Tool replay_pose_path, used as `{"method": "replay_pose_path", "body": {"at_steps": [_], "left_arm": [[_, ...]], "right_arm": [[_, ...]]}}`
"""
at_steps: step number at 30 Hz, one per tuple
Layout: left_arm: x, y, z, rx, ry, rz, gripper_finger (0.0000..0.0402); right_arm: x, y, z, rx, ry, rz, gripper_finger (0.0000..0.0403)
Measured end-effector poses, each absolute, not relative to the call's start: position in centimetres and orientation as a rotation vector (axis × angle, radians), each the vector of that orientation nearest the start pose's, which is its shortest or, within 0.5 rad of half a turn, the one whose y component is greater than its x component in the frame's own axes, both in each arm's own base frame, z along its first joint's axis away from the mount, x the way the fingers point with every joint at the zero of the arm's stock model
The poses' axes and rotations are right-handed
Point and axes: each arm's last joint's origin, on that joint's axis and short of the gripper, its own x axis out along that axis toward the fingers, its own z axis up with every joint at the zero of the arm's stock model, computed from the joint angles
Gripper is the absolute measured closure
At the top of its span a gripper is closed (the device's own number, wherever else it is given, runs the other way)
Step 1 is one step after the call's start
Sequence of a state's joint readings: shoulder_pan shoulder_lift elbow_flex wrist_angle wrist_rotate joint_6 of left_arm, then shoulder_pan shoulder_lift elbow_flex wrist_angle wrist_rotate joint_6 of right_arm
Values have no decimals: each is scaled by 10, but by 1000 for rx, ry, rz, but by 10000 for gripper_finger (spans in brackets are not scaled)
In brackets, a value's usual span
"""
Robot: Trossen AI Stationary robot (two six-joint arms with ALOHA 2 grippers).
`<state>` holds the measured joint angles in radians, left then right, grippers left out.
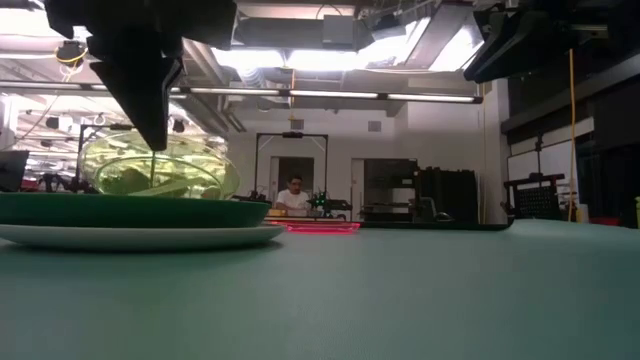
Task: Stack plastic plates
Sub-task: Stack the transparent green plate on top of the transparent green plate
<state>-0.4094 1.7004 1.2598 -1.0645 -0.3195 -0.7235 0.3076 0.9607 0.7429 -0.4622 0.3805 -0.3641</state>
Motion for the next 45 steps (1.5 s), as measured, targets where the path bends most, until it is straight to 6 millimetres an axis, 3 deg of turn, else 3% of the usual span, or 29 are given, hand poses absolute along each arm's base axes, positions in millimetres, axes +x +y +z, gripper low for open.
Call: {"method": "replay_pose_path", "body": {"at_steps": [12,28,38,45], "left_arm": [[286,-115,220,-83,1336,407,389],[286,-115,220,-83,1336,407,324],[286,-114,220,-22,1346,363,322],[290,-103,220,-11,1367,345,323]], "right_arm": [[189,49,266,-581,650,47,331],[189,49,266,-581,650,47,331],[189,49,266,-581,650,47,331],[189,49,266,-581,650,47,331]]}}
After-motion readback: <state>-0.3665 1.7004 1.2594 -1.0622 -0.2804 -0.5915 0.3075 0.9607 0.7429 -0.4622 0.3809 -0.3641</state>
